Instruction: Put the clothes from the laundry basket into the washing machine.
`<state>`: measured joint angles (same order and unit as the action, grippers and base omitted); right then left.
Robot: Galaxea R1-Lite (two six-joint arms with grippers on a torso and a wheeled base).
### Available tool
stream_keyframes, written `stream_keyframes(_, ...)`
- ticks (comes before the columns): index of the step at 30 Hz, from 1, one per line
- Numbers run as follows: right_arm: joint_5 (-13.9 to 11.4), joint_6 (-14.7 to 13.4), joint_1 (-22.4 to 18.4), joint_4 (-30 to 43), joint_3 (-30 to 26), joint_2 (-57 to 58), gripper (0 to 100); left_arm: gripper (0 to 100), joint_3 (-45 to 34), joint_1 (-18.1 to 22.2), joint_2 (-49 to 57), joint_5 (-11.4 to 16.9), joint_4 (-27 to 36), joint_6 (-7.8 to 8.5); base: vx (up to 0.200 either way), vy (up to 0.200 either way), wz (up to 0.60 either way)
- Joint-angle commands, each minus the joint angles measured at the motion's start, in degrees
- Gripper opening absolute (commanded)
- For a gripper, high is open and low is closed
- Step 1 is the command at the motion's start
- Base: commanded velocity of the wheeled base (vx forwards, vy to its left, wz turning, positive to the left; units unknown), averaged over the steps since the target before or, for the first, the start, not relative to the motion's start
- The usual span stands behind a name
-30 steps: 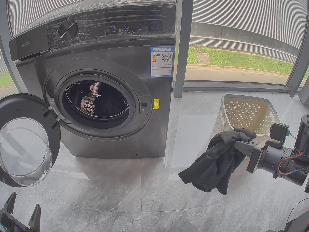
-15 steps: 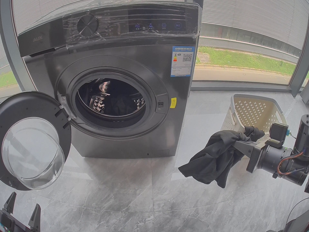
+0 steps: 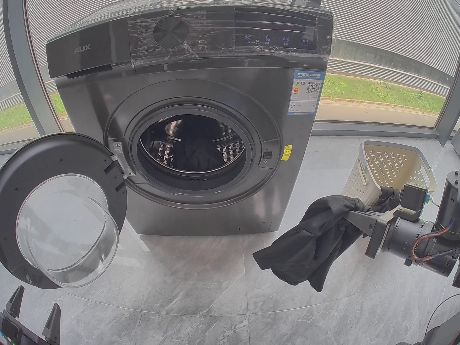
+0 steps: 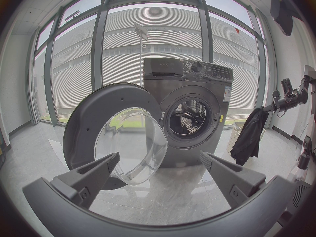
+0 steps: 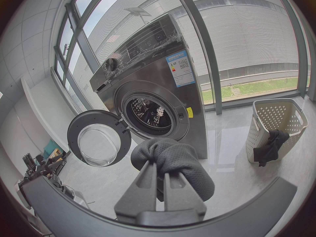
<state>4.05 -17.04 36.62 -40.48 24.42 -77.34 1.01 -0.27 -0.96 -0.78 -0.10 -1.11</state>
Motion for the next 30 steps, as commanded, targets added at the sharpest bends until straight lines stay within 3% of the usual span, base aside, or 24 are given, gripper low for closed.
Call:
stream_keyframes(1,0.0,-0.01,-0.06,-0.03,0.02,-0.09,0,100,-0.92,0.0,0.88,-0.01,0.01,-0.03,0.0,0.0,0.0)
stream_keyframes(12,-0.36,-0.27,-0.15,-0.03,0.1,-0.8,0,100,-0.92,0.0,0.96,-0.01,-0.08,-0.12,0.0,0.0,0.0)
stream_keyframes(21,-0.36,-0.45,-0.23,-0.03,0.02,-1.24,0,100,-0.92,0.0,0.96,-0.1,0.01,-0.12,0.0,0.2,0.0)
stream_keyframes(30,-0.53,-0.36,-0.15,-0.03,-0.95,-1.41,0,100,-0.92,0.0,0.96,-0.1,-0.08,-0.21,0.0,0.0,0.0)
